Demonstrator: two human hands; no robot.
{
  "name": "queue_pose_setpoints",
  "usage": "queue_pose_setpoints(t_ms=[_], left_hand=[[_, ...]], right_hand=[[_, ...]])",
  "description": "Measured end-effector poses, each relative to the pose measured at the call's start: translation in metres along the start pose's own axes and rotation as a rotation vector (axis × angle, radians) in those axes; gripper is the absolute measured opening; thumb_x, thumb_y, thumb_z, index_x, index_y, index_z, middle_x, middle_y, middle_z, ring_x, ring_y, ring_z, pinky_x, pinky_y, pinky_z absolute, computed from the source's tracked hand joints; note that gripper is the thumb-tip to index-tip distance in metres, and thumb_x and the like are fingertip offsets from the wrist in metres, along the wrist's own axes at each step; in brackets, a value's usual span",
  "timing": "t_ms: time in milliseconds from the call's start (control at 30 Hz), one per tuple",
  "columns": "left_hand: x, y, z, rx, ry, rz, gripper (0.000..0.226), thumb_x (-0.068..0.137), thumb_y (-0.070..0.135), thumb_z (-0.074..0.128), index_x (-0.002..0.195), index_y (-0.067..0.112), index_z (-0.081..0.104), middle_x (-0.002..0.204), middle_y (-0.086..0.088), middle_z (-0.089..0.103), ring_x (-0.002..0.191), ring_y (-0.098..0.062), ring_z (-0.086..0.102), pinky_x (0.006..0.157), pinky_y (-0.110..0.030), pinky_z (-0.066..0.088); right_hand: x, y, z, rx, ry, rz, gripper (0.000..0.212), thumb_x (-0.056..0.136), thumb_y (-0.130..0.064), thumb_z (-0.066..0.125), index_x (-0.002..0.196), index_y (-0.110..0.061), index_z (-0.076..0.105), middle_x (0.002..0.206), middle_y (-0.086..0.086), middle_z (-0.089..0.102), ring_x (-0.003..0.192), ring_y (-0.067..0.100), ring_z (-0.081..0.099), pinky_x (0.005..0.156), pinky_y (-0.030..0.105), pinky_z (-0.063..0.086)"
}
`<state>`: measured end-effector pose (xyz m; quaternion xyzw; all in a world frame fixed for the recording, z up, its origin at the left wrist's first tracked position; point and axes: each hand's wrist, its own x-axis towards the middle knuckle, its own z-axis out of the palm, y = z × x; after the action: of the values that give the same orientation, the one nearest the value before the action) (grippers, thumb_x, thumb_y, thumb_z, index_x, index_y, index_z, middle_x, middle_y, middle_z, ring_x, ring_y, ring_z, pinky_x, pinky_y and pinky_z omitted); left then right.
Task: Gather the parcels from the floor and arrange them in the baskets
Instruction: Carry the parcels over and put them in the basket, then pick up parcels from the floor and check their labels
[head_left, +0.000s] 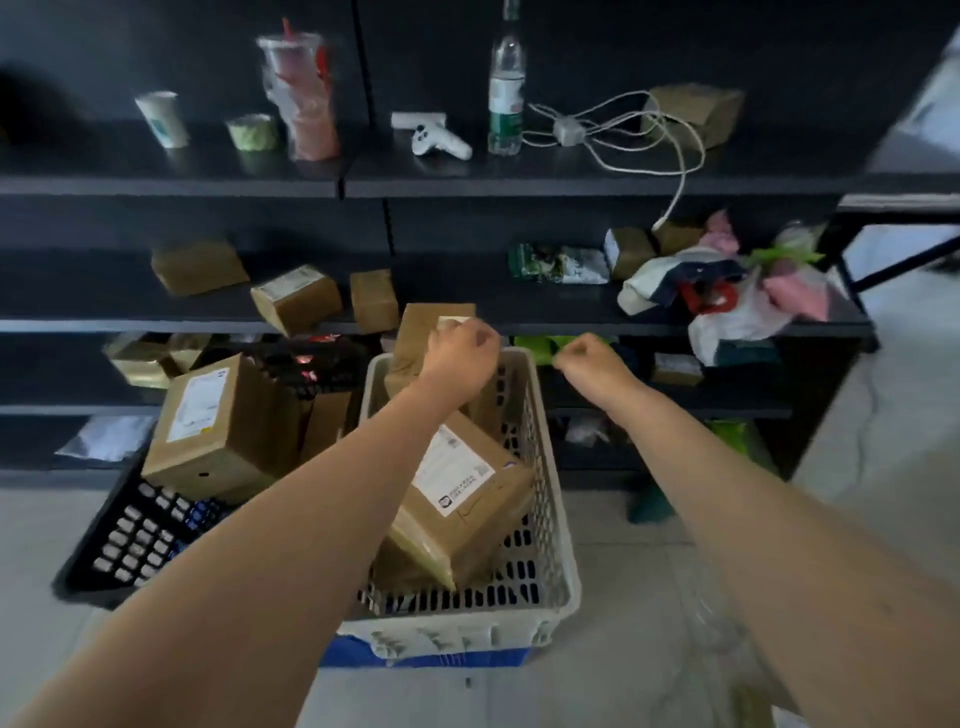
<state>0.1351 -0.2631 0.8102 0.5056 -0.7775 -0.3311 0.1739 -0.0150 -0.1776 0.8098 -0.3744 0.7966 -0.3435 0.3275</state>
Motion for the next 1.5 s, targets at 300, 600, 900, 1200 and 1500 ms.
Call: queue_pose_setpoints(t_ms=[300, 600, 900, 1200, 1500], left_hand=[[0.02, 0.127, 0.16, 0.141, -0.486, 0.259, 0.032, 0.099, 0.031, 0.04, 0.114, 0.018, 0.065, 0.121, -0.009, 0.061, 0.115, -0.031, 0.053, 0.099, -0.044, 0.046], [0.017, 0.252, 0.354, 0.115, -0.674, 0.306, 0.027, 0.095, 0.025, 0.042, 0.097, 0.011, 0.066, 0.111, -0.014, 0.064, 0.108, -0.032, 0.057, 0.095, -0.042, 0.048], [0.05, 0.313, 0.538, 0.309, -0.816, 0.347, 0.034, 0.099, 0.019, 0.041, 0.113, 0.001, 0.065, 0.117, -0.018, 0.064, 0.112, -0.035, 0.057, 0.094, -0.036, 0.047], [0.132, 0.304, 0.754, 0.371, -0.992, 0.337, 0.03, 0.098, 0.024, 0.039, 0.093, 0.004, 0.06, 0.11, -0.014, 0.063, 0.104, -0.032, 0.058, 0.084, -0.034, 0.047], [0.167, 0.188, 1.001, 0.421, -1.099, 0.246, 0.034, 0.1, 0.027, 0.036, 0.111, 0.009, 0.062, 0.119, -0.011, 0.056, 0.108, -0.028, 0.055, 0.096, -0.039, 0.047]], right_hand=[[-0.02, 0.139, -0.157, 0.002, 0.323, 0.206, 0.015, 0.084, -0.029, 0.062, 0.089, -0.016, 0.055, 0.083, 0.0, 0.053, 0.08, 0.018, 0.051, 0.075, 0.028, 0.038], [-0.039, 0.314, -0.313, 0.022, 0.441, 0.464, 0.005, 0.091, -0.01, 0.054, 0.095, -0.008, 0.055, 0.09, 0.007, 0.055, 0.087, 0.021, 0.051, 0.064, 0.027, 0.037], [0.006, 0.464, -0.386, 0.066, 0.409, 0.718, 0.034, 0.095, -0.013, 0.054, 0.12, 0.01, 0.058, 0.128, 0.026, 0.057, 0.114, 0.036, 0.055, 0.1, 0.042, 0.043], [0.109, 0.645, -0.396, 0.173, 0.431, 0.931, 0.027, 0.093, -0.021, 0.054, 0.113, -0.004, 0.06, 0.119, 0.015, 0.06, 0.107, 0.03, 0.055, 0.083, 0.031, 0.041], [0.228, 0.889, -0.346, 0.016, 0.297, 0.972, 0.038, 0.092, -0.026, 0.053, 0.128, -0.013, 0.053, 0.128, 0.015, 0.043, 0.107, 0.034, 0.057, 0.092, 0.036, 0.046]])
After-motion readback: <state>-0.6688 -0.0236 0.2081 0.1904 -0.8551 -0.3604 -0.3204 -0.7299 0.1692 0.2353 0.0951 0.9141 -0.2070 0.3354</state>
